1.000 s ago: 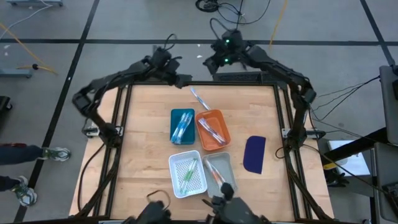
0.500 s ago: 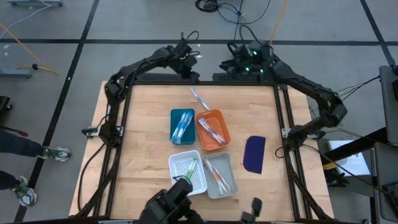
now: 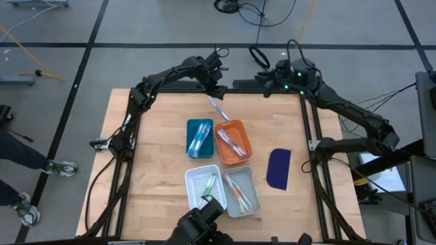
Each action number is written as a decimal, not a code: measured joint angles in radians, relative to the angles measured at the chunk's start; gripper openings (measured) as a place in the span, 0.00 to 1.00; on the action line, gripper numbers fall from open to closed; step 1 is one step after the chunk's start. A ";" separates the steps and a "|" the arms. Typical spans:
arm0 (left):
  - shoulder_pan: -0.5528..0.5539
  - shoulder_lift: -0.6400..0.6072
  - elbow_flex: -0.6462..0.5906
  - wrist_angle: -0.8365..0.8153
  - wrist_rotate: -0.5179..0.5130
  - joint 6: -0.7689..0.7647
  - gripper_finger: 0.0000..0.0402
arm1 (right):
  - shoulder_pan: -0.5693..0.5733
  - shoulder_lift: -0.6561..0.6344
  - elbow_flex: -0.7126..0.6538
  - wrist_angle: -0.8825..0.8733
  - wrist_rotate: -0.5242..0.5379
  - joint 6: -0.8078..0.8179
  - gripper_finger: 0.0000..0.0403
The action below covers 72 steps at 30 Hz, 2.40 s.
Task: Pick & Place Toothbrushes
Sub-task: Adjust the blue toothbrush on the blue bin
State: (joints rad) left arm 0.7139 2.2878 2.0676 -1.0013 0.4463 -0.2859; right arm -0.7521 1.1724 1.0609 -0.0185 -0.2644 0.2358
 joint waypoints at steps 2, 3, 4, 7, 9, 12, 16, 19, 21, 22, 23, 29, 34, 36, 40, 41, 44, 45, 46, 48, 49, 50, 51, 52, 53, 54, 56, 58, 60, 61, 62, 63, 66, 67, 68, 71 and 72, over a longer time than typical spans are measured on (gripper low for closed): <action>-0.003 0.004 -0.002 0.000 -0.003 -0.018 0.56 | 0.000 -0.018 -0.017 0.001 0.003 0.017 0.29; -0.001 0.001 -0.002 0.000 0.004 -0.031 0.56 | 0.000 -0.023 -0.024 0.002 0.003 0.018 0.29; 0.000 -0.004 -0.001 0.000 0.018 -0.039 0.56 | 0.000 -0.027 -0.031 0.002 0.003 0.018 0.29; 0.001 -0.007 0.000 -0.018 0.058 -0.049 0.56 | 0.001 -0.034 -0.046 0.000 0.002 0.030 0.29; -0.002 -0.010 -0.001 -0.028 0.062 -0.048 0.56 | 0.001 -0.035 -0.049 0.000 0.002 0.041 0.29; -0.011 -0.032 0.000 -0.033 0.059 -0.036 0.56 | 0.001 -0.033 -0.050 0.000 0.002 0.041 0.29; -0.017 -0.026 -0.002 -0.061 0.035 -0.019 0.56 | 0.001 -0.034 -0.050 0.000 0.002 0.041 0.29; -0.016 -0.016 -0.002 -0.052 0.033 -0.015 0.56 | 0.001 -0.034 -0.050 0.000 0.002 0.041 0.29; -0.016 -0.006 -0.002 -0.039 0.031 -0.015 0.56 | 0.001 -0.034 -0.050 0.000 0.002 0.041 0.29; -0.016 -0.002 -0.002 -0.039 0.033 -0.019 0.56 | 0.001 -0.033 -0.050 0.000 0.002 0.044 0.29; -0.016 0.002 -0.002 -0.038 0.031 -0.022 0.56 | 0.001 -0.034 -0.050 0.000 0.001 0.045 0.29; -0.017 -0.007 -0.003 -0.011 0.047 -0.015 0.56 | 0.001 -0.037 -0.050 0.003 0.001 -0.012 0.29; -0.031 -0.045 -0.001 0.012 0.117 -0.029 0.56 | 0.001 -0.077 -0.050 0.006 0.001 -0.003 0.29; -0.038 -0.041 -0.001 0.010 0.159 -0.028 0.56 | 0.001 -0.098 -0.050 0.006 -0.001 0.017 0.29; -0.045 -0.039 -0.003 -0.008 0.194 0.007 0.56 | 0.001 -0.143 -0.050 0.006 -0.001 0.021 0.29; -0.044 -0.040 -0.003 -0.022 0.211 0.023 0.56 | 0.002 -0.152 -0.050 0.004 -0.002 0.021 0.29; -0.035 -0.039 -0.003 -0.087 0.244 0.068 0.56 | 0.002 -0.177 -0.050 -0.016 -0.002 0.022 0.29; -0.032 -0.039 -0.003 -0.108 0.248 0.093 0.56 | 0.002 -0.184 -0.050 -0.023 -0.002 0.022 0.29; -0.029 -0.039 -0.003 -0.130 0.253 0.122 0.56 | 0.002 -0.191 -0.050 -0.033 -0.002 0.022 0.29; -0.023 -0.039 -0.003 -0.185 0.253 0.183 0.56 | 0.002 -0.202 -0.050 -0.053 -0.002 0.022 0.29; -0.021 -0.039 -0.001 -0.220 0.251 0.220 0.56 | 0.002 -0.206 -0.050 -0.062 -0.002 0.022 0.29; -0.018 -0.039 0.006 -0.256 0.243 0.257 0.56 | 0.002 -0.209 -0.050 -0.076 -0.002 0.022 0.29; -0.017 -0.039 0.015 -0.291 0.223 0.298 0.56 | 0.002 -0.211 -0.050 -0.086 -0.003 0.022 0.29; -0.017 -0.039 0.024 -0.322 0.189 0.338 0.56 | 0.001 -0.211 -0.050 -0.089 -0.003 0.022 0.29; -0.017 -0.039 0.034 -0.352 0.142 0.375 0.56 | 0.002 -0.210 -0.050 -0.096 -0.003 0.022 0.29; -0.017 -0.039 0.044 -0.385 0.090 0.414 0.56 | 0.002 -0.210 -0.050 -0.103 -0.003 0.022 0.29; -0.017 -0.039 0.060 -0.431 -0.003 0.483 0.56 | 0.002 -0.209 -0.050 -0.107 -0.003 0.015 0.29; -0.015 -0.039 0.070 -0.448 -0.062 0.526 0.56 | 0.002 -0.209 -0.052 -0.113 -0.003 0.014 0.29; -0.008 -0.039 0.070 -0.461 -0.097 0.567 0.56 | 0.002 -0.210 -0.062 -0.113 -0.004 0.014 0.29; -0.005 -0.039 0.070 -0.462 -0.110 0.589 0.56 | 0.002 -0.212 -0.071 -0.113 -0.004 0.014 0.29; -0.002 -0.039 0.070 -0.455 -0.120 0.611 0.56 | 0.001 -0.213 -0.081 -0.113 -0.004 0.014 0.29; 0.000 -0.039 0.070 -0.441 -0.132 0.631 0.56 | 0.002 -0.214 -0.091 -0.113 -0.004 0.014 0.29; 0.001 -0.039 0.070 -0.404 -0.137 0.681 0.56 | 0.001 -0.215 -0.122 -0.113 -0.004 0.025 0.29; -0.002 -0.039 0.070 -0.395 -0.135 0.695 0.56 | 0.002 -0.215 -0.131 -0.114 -0.004 0.028 0.29; -0.006 -0.039 0.070 -0.386 -0.134 0.701 0.56 | 0.002 -0.215 -0.139 -0.106 -0.004 0.031 0.29; -0.021 -0.039 0.070 -0.354 -0.134 0.708 0.56 | 0.001 -0.217 -0.164 -0.049 -0.006 0.050 0.29; -0.029 -0.039 0.070 -0.343 -0.134 0.706 0.56 | 0.002 -0.219 -0.170 -0.032 -0.006 0.055 0.29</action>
State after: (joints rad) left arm 0.6853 2.2486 2.1376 -1.3441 0.3125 0.4203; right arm -0.7506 0.9538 0.8911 -0.0507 -0.2705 0.2907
